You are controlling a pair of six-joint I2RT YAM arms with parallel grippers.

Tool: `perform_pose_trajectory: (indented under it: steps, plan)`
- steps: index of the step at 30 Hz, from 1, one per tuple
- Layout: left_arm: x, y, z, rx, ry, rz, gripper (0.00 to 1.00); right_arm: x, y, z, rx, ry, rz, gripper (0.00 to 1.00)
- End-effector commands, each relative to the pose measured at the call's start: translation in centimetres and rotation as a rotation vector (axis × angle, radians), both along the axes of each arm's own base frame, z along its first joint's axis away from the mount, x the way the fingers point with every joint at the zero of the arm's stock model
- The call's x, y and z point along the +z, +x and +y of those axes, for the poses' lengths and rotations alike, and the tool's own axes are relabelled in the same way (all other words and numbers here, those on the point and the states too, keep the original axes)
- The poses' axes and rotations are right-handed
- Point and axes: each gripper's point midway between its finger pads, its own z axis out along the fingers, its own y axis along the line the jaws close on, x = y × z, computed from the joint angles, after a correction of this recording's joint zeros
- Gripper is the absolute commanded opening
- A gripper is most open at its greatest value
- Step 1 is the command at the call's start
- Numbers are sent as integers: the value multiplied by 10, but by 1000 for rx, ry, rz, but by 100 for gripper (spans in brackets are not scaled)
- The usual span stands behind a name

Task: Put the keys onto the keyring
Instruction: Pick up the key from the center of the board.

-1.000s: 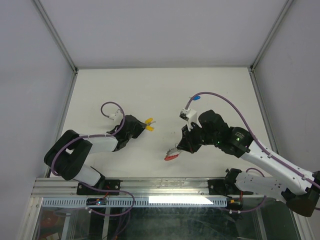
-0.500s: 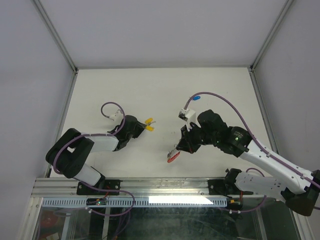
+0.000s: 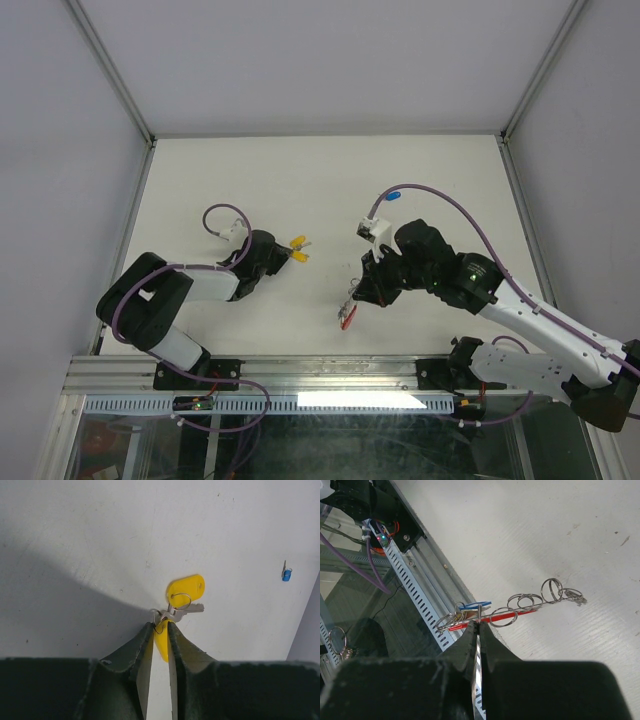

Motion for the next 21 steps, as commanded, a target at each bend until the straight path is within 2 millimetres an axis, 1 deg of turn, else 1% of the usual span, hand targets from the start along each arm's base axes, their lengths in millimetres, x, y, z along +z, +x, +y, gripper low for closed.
perform_pose_trajectory:
  steps: [1, 9, 12, 13, 16, 21]
  plan:
    - [-15, -3, 10, 16, 45, 46, 17, 19, 2, 8, 1, 69, -17, 0]
    - [-20, -4, 9, 0, 49, 51, 5, 17, 3, 9, -3, 65, -12, 0]
    - [-18, -4, 10, -7, 61, 43, 0, 17, 4, 7, -7, 59, -19, 0]
    - [-17, -3, 10, -10, 65, 38, 0, 17, 4, 7, -10, 56, -22, 0]
    - [-9, 0, 8, -52, 98, 5, 0, 17, 7, 6, -20, 53, -37, 0]
    - [16, 9, 1, -181, 202, -69, 0, 19, 13, 4, -32, 54, -83, 0]
